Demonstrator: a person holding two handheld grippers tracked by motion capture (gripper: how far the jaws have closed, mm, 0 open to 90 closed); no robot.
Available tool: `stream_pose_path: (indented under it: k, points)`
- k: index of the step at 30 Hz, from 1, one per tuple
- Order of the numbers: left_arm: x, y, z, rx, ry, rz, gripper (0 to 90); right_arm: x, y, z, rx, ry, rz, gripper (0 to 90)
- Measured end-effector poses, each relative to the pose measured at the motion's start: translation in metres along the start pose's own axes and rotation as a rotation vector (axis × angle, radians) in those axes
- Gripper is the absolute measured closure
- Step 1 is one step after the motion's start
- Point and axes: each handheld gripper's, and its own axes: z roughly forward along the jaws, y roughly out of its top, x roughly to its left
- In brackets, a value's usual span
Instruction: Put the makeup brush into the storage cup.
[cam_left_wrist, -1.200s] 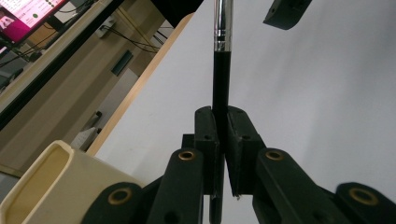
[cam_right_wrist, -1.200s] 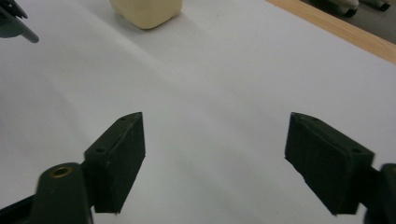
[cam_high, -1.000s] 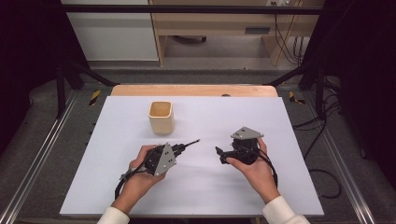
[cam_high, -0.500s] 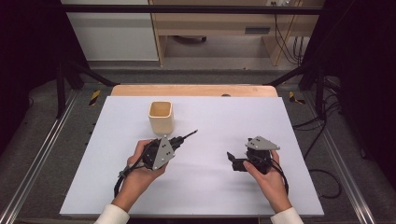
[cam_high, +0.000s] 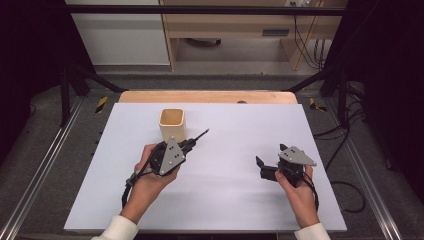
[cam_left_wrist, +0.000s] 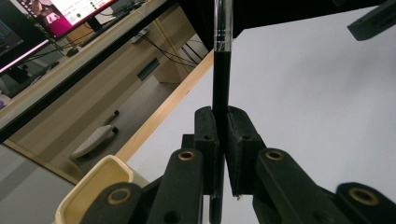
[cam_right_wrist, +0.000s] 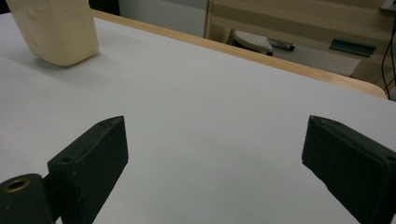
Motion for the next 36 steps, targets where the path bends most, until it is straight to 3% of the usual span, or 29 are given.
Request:
stream_pose_path:
  k: [5, 9, 13, 16, 25, 31, 36]
  points:
    - [0.007, 0.005, -0.004, -0.005, 0.013, -0.055, 83.4, 0.0, -0.003, -0.003, 0.007, 0.035, -0.008, 5.6]
    - [0.015, 0.012, -0.012, -0.019, 0.054, -0.103, 83.4, 0.001, -0.005, -0.007, -0.018, 0.086, -0.006, 4.8]
    - [0.025, 0.015, -0.015, -0.02, 0.085, -0.143, 83.4, 0.001, -0.012, -0.008, -0.039, 0.093, -0.015, 4.7]
    - [0.031, 0.015, -0.014, -0.026, 0.098, -0.173, 83.4, 0.0, -0.015, -0.008, -0.064, 0.108, 0.015, 4.8]
    - [0.038, 0.015, -0.011, -0.022, 0.126, -0.213, 83.3, -0.003, -0.018, -0.006, -0.073, 0.117, -0.024, 7.6]
    - [0.045, 0.015, -0.01, -0.039, 0.137, -0.263, 83.3, -0.004, -0.02, -0.007, -0.088, 0.126, -0.008, 7.3]
    - [0.054, 0.017, -0.008, -0.039, 0.155, -0.269, 83.3, -0.004, -0.022, -0.008, -0.081, 0.156, -0.006, 7.0]
